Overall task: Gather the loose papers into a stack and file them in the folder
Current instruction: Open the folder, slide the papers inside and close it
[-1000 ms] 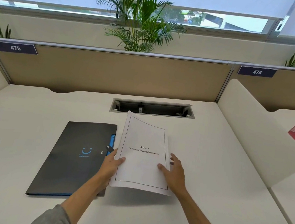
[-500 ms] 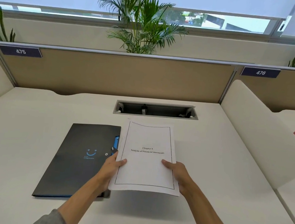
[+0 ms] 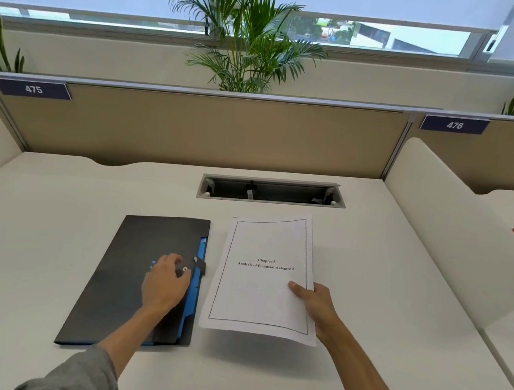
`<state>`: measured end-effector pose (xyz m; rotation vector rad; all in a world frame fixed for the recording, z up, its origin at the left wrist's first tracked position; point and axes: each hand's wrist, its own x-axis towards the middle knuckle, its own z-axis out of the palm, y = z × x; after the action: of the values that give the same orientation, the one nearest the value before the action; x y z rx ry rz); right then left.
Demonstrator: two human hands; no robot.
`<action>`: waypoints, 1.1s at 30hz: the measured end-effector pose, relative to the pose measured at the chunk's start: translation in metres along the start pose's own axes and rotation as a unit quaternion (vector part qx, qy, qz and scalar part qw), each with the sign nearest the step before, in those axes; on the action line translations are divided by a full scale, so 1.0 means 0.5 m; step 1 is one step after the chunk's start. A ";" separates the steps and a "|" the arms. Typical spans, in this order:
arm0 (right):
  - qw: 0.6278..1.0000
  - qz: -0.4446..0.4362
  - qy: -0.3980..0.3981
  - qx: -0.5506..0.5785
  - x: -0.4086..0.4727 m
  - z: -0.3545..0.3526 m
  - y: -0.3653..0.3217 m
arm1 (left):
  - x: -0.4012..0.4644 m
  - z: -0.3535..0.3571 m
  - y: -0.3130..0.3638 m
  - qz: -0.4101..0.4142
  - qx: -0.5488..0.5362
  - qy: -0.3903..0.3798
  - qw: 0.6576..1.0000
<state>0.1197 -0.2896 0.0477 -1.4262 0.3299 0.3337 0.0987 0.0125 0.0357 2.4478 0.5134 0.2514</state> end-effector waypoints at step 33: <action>0.995 -0.018 -0.072 -0.060 0.030 0.051 0.002 | 0.069 -0.093 0.047 0.047 0.261 -0.171 0.949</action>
<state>0.1333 -0.2639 0.0435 -1.5153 0.1685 0.4306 0.1232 0.0347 0.0885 2.9463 0.3388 -0.3127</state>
